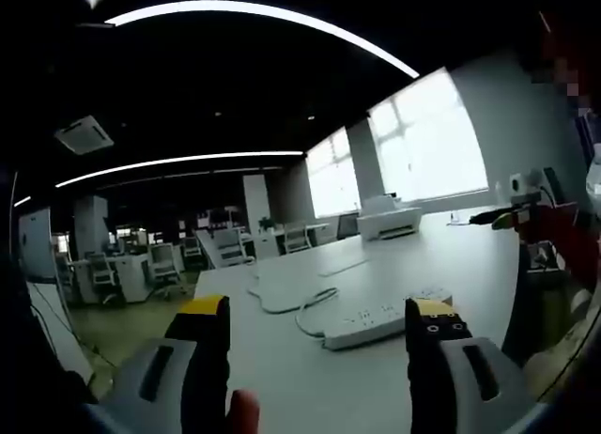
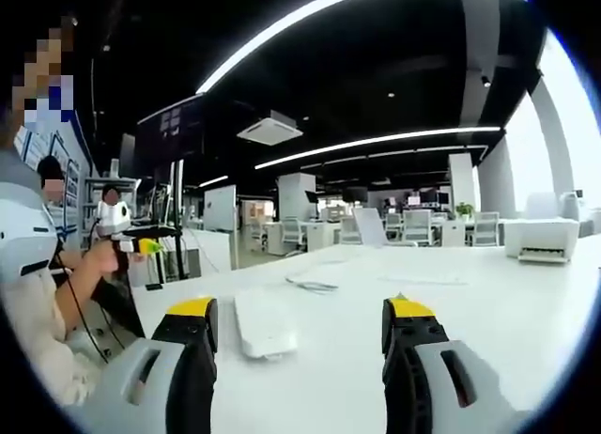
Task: Pick up the power strip scattered on the table, fix it on the side mounting bracket of the table, and press the switch
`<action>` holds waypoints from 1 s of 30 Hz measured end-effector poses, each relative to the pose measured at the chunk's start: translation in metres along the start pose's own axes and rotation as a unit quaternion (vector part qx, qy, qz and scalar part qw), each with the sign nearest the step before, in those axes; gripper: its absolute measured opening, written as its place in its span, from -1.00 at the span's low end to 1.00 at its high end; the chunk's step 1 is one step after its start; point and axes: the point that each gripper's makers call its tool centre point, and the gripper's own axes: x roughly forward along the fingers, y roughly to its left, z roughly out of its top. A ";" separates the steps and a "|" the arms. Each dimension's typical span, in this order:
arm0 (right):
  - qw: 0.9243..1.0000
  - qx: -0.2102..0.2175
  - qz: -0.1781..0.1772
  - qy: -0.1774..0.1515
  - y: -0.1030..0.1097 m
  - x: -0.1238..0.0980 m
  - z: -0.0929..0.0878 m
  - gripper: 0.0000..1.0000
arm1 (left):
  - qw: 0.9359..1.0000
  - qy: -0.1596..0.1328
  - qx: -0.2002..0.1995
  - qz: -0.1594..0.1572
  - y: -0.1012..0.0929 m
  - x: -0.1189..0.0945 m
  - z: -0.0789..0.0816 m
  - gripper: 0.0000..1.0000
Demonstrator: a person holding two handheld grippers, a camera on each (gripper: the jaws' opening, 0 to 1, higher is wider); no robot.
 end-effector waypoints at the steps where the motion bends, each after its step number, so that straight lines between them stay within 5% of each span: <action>1: 1.000 0.001 0.000 0.000 0.000 0.000 0.000 0.35 | 1.000 0.000 0.000 0.000 0.000 0.000 0.000 0.59; 30: 1.000 0.003 0.026 0.010 0.014 0.009 -0.008 0.36 | 1.000 0.010 0.006 -0.011 -0.009 0.002 -0.002 0.59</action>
